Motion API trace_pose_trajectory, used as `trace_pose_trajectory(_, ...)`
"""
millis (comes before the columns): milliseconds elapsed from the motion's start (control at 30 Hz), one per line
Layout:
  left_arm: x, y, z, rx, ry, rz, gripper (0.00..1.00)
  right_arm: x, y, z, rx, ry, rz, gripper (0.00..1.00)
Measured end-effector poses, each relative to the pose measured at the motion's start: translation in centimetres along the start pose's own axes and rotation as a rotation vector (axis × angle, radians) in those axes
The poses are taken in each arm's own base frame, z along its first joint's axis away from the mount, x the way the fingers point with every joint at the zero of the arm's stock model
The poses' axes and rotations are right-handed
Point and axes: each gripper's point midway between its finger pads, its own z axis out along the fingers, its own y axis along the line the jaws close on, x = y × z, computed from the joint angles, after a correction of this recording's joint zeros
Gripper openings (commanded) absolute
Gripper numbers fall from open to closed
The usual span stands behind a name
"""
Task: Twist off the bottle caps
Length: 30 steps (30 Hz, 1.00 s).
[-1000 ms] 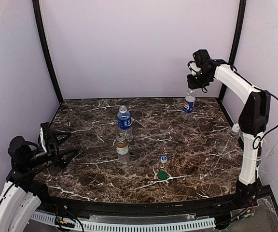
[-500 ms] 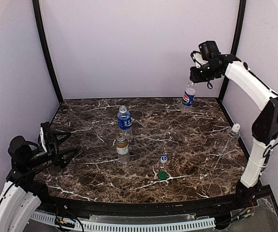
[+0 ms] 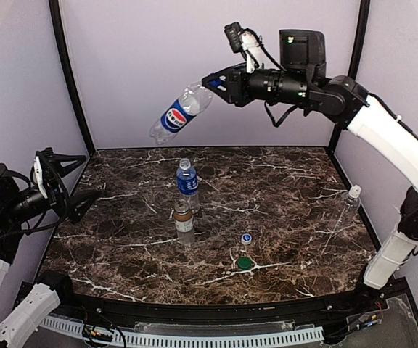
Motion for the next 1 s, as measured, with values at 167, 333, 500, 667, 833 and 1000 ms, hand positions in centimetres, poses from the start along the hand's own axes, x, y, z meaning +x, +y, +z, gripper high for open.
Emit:
trace_pose_trajectory(167,-1.3,0.5,-0.4,0.000,0.080,0.125,0.99,5.7,7.3,5.9,-0.202,0.123,0.021,0.00)
trace_pose_trajectory(333,1.2,0.0,-0.3,0.063,0.218,0.092,0.99,10.3,14.2,9.1,-0.357,0.215,0.040,0.00)
trace_pose_trajectory(500,4.6,-1.5,-0.6,0.153,0.349,0.012,0.95,11.1,17.2,10.0,-0.441,0.222,0.079,0.00)
trace_pose_trajectory(667,6.1,-2.5,-0.9,0.212,0.412,-0.046,0.84,9.9,17.5,10.1,-0.461,0.179,0.113,0.00)
trace_pose_trajectory(833,6.3,-2.6,-0.6,0.221,0.416,-0.074,0.72,9.1,18.0,10.1,-0.491,0.145,0.142,0.00)
trace_pose_trajectory(1000,6.0,-2.4,-0.3,0.220,0.406,-0.091,0.62,9.1,18.2,10.1,-0.503,0.139,0.159,0.00)
